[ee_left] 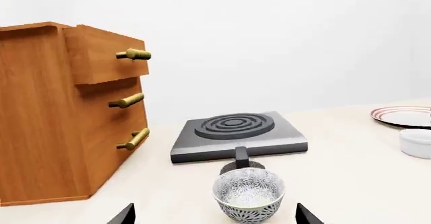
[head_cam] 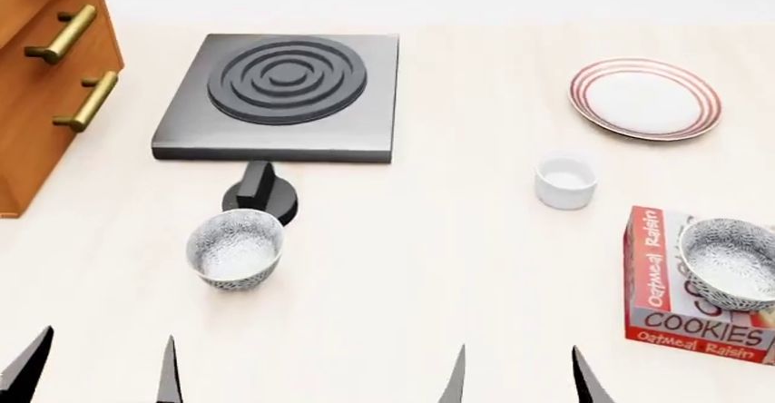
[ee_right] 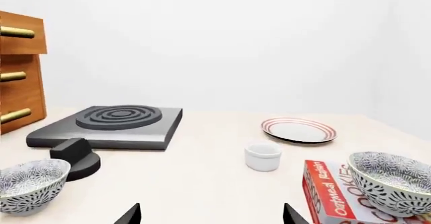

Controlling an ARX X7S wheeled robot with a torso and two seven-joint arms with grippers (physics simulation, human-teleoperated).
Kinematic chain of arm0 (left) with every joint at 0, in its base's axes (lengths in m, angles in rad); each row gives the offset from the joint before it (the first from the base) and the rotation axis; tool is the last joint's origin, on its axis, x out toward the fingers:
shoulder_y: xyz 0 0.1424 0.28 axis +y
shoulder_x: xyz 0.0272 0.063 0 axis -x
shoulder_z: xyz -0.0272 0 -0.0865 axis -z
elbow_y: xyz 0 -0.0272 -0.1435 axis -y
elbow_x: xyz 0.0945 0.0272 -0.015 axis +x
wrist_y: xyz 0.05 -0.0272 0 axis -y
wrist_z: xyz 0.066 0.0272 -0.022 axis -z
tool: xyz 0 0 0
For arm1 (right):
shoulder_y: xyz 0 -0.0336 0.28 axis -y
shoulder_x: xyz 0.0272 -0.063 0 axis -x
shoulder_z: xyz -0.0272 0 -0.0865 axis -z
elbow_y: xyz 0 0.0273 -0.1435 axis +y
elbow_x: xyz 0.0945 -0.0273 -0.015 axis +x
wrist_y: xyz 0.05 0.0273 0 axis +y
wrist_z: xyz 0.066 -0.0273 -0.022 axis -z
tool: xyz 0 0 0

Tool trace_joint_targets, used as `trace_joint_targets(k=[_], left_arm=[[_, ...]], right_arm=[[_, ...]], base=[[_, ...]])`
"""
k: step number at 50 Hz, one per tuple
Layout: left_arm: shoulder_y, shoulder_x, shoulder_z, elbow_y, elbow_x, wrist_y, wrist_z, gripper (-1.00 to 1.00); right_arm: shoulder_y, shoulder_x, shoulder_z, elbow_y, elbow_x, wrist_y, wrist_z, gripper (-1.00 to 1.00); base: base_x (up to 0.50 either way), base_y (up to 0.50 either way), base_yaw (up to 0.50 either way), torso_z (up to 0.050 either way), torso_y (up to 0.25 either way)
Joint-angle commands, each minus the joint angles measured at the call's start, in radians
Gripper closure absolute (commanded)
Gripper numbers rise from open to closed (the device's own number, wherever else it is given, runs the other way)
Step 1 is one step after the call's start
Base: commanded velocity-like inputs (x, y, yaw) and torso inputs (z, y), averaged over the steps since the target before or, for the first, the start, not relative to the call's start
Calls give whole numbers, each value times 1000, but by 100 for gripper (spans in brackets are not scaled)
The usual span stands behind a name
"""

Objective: Pick the akita bowl on the cookies box and place it on the plate.

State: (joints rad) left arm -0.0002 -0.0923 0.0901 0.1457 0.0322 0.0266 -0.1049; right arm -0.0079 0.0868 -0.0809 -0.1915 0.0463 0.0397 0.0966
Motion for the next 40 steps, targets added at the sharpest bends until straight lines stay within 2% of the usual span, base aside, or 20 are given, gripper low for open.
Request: trace_joint_targets(k=[1, 13, 40], left_arm=[[-7, -39, 7, 238, 32, -35, -22, -100], [-3, -62, -17, 402, -42, -140, -5, -100], [-6, -78, -54, 429, -76, -97, -54, -100]], right_arm=[[4, 42, 1, -307, -4, 134, 33, -100], [8, 72, 42, -508, 15, 206, 60, -100], [-23, 112, 64, -603, 15, 180, 92, -100]], base=[[500, 0, 0, 0, 0], [500, 0, 0, 0, 0], [500, 0, 0, 0, 0]])
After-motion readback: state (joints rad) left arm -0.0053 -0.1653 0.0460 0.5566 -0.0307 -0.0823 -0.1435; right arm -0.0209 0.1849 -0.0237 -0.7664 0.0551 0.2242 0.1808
